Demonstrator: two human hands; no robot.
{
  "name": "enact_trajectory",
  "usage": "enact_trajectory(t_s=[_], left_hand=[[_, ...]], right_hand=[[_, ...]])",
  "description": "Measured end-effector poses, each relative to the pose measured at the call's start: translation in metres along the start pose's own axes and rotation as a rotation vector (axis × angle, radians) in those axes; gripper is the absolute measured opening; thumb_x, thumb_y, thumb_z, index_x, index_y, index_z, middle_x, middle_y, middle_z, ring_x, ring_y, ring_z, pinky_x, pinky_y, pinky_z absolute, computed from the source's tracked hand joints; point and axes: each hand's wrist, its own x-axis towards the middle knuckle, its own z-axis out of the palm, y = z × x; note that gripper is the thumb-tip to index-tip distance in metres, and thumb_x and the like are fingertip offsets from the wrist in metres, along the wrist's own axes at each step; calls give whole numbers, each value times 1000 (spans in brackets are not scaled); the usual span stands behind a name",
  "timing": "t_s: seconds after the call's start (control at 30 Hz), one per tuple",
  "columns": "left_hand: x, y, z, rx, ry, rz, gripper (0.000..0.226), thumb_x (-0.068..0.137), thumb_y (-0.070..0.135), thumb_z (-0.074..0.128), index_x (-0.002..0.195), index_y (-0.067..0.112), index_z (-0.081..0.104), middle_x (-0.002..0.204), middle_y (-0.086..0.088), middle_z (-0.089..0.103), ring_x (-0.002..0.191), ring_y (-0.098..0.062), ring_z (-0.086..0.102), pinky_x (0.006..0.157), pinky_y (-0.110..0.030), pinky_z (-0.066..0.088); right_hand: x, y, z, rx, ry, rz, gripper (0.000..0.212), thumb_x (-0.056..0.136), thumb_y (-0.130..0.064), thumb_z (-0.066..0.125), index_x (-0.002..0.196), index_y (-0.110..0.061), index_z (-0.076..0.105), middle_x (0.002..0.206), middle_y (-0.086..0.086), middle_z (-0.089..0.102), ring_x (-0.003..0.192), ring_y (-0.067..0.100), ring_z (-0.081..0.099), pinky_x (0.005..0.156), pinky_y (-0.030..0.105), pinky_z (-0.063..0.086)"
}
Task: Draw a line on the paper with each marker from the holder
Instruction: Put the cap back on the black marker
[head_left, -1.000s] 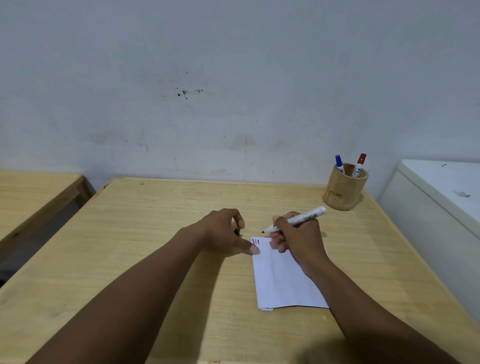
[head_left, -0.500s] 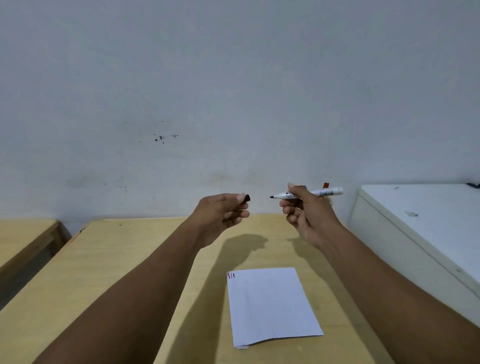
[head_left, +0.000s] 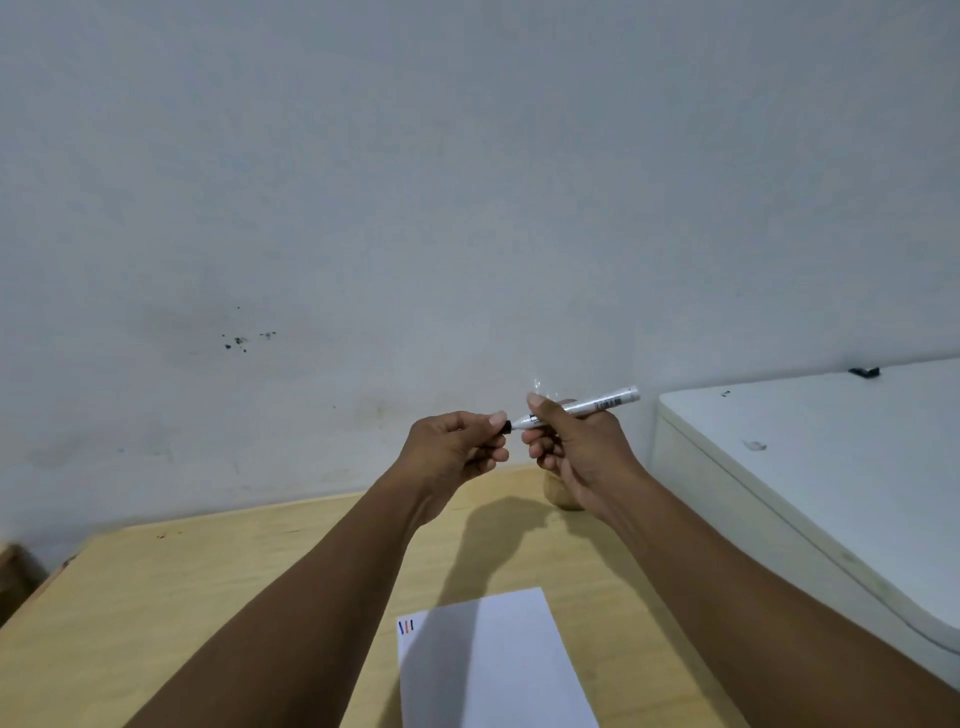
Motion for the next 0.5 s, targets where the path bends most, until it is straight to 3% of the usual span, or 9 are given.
enact_trajectory(t_s=[0.13, 0.3, 0.5], left_hand=[[13, 0, 4, 16, -4, 19, 17, 88, 20, 77, 90, 3, 75, 75, -7, 71, 66, -18, 70, 72, -29, 57], [25, 0, 4, 122, -29, 30, 31, 90, 22, 76, 104, -6, 73, 76, -6, 70, 65, -18, 69, 69, -28, 57], [39, 2, 14, 142, -14, 59, 21, 90, 20, 75, 92, 0, 72, 71, -7, 69, 63, -17, 69, 64, -25, 57]], right_hand=[[8, 5, -6, 92, 3, 13, 22, 91, -23, 73, 80, -7, 64, 65, 12, 66, 49, 15, 58, 49, 24, 41], [18, 9, -9, 59, -32, -27, 22, 91, -23, 73, 80, -7, 64, 66, 13, 67, 50, 15, 57, 51, 24, 42], [33, 9, -8, 97, -37, 37, 25, 90, -29, 74, 84, -6, 66, 67, 10, 66, 48, 11, 56, 46, 21, 44]])
